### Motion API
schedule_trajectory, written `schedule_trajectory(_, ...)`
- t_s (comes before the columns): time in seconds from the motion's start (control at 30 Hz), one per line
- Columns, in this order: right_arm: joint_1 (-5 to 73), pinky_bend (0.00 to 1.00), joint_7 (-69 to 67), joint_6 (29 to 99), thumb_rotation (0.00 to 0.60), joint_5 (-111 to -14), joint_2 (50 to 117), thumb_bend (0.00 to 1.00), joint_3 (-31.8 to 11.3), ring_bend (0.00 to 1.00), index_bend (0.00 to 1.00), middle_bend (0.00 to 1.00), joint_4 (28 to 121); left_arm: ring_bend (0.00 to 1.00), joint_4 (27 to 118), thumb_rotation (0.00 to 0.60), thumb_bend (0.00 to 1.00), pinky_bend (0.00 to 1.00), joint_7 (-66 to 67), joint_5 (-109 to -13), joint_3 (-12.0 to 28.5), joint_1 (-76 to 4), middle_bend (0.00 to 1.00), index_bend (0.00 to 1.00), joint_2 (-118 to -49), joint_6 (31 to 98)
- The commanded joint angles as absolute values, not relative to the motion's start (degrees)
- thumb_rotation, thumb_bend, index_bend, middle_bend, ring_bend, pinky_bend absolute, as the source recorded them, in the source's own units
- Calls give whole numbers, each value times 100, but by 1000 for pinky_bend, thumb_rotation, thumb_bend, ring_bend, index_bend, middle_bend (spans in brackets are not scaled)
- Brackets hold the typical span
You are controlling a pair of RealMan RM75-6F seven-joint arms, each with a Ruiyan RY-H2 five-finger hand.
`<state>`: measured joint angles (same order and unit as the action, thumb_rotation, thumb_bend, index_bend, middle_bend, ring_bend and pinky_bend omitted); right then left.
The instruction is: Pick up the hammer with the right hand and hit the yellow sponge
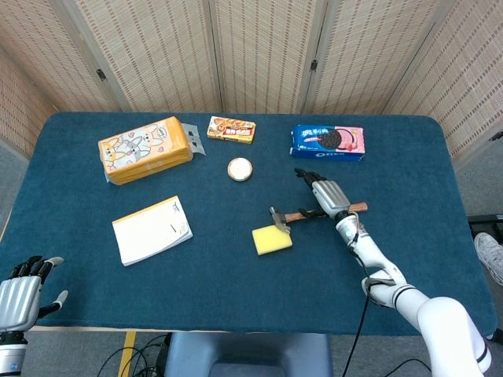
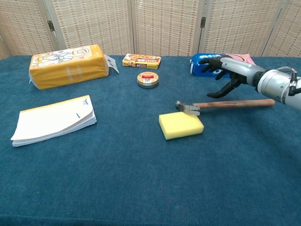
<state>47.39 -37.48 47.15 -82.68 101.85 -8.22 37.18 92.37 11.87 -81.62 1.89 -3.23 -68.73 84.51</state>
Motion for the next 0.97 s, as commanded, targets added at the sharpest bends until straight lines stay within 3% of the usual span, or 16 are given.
schedule_trajectory(0.03,4443,176,-3681,5083,600,-8271,9801,166,-770,64,0,101,4094,207,9223,600,290,268,1154,-8157,191,-333,364,304,-6878,8428)
schedule_trajectory(0.27,3456,177,-2579,6152,600,-8222,8631,285,-546,70,4,229,5555,207,9141,600,290,268,1087,-8168,231,-411,364,305,-6967,8350)
schedule_trajectory(0.5,2294,190,-1624,7257,600,-8028,7586,303,-260,148,124,304,7055,207,9048,600,290,268,1051,-8172,269,-463,366,306,-7149,8334)
schedule_trajectory(0.73,1401,208,-1442,8004,600,-7983,7211,303,19,168,189,341,7610,207,9045,600,290,268,1198,-8317,297,-510,366,305,-7368,8459)
schedule_trajectory(0.97,1041,216,-1520,8295,600,-8058,7134,303,31,179,213,353,7742,207,9018,600,290,268,1243,-8340,323,-547,366,304,-7494,8481)
